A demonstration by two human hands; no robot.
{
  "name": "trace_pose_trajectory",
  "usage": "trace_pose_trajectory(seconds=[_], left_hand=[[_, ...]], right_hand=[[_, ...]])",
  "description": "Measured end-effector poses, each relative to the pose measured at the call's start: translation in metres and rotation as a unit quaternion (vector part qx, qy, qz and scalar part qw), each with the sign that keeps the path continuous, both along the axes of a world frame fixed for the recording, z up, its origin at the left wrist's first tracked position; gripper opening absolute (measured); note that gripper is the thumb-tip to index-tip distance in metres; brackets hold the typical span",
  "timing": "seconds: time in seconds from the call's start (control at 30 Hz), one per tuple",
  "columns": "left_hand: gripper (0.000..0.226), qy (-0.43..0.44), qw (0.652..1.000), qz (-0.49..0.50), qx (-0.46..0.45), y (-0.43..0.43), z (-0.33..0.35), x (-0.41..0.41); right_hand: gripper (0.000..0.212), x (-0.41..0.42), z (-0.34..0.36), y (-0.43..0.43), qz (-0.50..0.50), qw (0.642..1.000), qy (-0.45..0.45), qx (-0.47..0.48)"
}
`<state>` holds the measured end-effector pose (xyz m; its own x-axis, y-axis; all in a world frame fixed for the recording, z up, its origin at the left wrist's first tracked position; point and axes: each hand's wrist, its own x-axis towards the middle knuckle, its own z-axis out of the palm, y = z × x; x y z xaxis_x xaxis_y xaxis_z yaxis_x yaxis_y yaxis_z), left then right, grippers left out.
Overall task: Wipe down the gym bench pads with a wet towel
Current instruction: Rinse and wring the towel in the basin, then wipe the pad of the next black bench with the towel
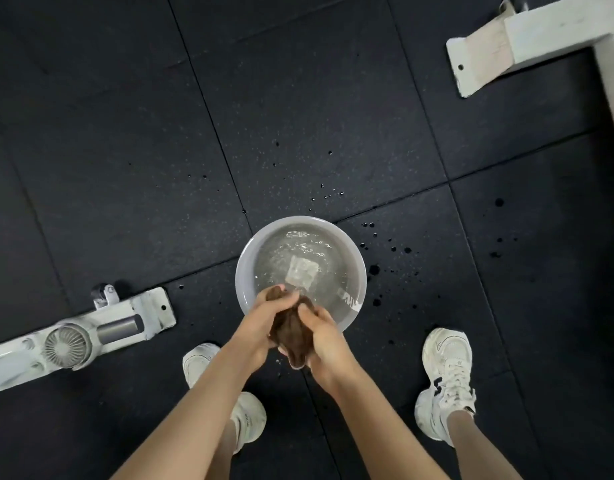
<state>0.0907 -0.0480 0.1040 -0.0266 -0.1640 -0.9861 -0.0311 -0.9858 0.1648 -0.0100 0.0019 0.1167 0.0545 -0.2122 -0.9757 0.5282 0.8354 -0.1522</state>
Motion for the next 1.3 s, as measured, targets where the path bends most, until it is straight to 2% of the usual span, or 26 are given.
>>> trace_pose_trajectory(seconds=[0.03,0.07,0.13,0.17,0.23,0.3,0.37,0.43,0.53,0.6,0.67,0.73,0.83,0.93,1.03,1.3], left_hand=[[0.046,0.003,1.000,-0.017,-0.005,-0.005,0.013,0.003],[0.043,0.005,0.999,-0.044,-0.011,-0.010,0.028,0.004],[0.041,0.003,0.993,-0.116,-0.034,-0.021,0.061,0.002],[0.039,-0.006,0.989,-0.142,-0.050,-0.026,0.080,-0.001],[0.036,-0.032,0.982,-0.165,-0.086,-0.035,0.123,-0.007],[0.032,-0.052,0.966,-0.219,-0.124,-0.043,0.168,-0.017],[0.027,-0.062,0.944,-0.284,-0.157,-0.050,0.219,-0.031],[0.029,-0.062,0.932,-0.310,-0.177,-0.056,0.271,-0.048],[0.036,-0.025,0.925,-0.320,-0.204,-0.065,0.349,-0.078],[0.054,0.016,0.924,-0.309,-0.226,-0.072,0.394,-0.098],[0.063,0.049,0.922,-0.289,-0.251,-0.087,0.435,-0.121],[0.057,0.055,0.911,-0.294,-0.284,-0.108,0.472,-0.145],[0.057,0.041,0.890,-0.296,-0.345,-0.150,0.516,-0.176],[0.044,0.016,0.871,-0.282,-0.401,-0.203,0.544,-0.199],[0.024,-0.001,0.843,-0.318,-0.434,-0.265,0.568,-0.223],[0.028,0.016,0.767,-0.420,-0.484,-0.505,0.611,-0.305]], right_hand=[[0.017,-0.007,0.012,0.000,0.018,1.000,0.008,-0.023],[0.016,-0.012,0.026,-0.001,0.086,0.992,0.060,-0.064],[0.016,-0.024,0.056,-0.005,0.239,0.941,0.202,-0.127],[0.016,-0.030,0.074,-0.007,0.262,0.928,0.225,-0.142],[0.013,-0.045,0.114,-0.013,0.250,0.930,0.214,-0.162],[0.011,-0.064,0.158,-0.019,0.277,0.913,0.250,-0.164],[0.012,-0.088,0.205,-0.024,0.242,0.927,0.224,-0.179],[0.010,-0.114,0.257,-0.028,0.223,0.933,0.200,-0.200],[0.012,-0.164,0.333,-0.038,0.286,0.891,0.243,-0.255],[0.014,-0.195,0.385,-0.051,0.312,0.865,0.262,-0.293],[0.010,-0.225,0.435,-0.071,0.275,0.873,0.244,-0.321],[0.009,-0.249,0.479,-0.096,0.243,0.877,0.233,-0.344],[0.006,-0.279,0.526,-0.138,0.229,0.857,0.275,-0.370],[0.009,-0.304,0.547,-0.187,0.201,0.833,0.346,-0.381],[0.014,-0.328,0.560,-0.245,0.182,0.817,0.395,-0.379],[0.019,-0.413,0.603,-0.437,0.119,0.812,0.431,-0.375]])
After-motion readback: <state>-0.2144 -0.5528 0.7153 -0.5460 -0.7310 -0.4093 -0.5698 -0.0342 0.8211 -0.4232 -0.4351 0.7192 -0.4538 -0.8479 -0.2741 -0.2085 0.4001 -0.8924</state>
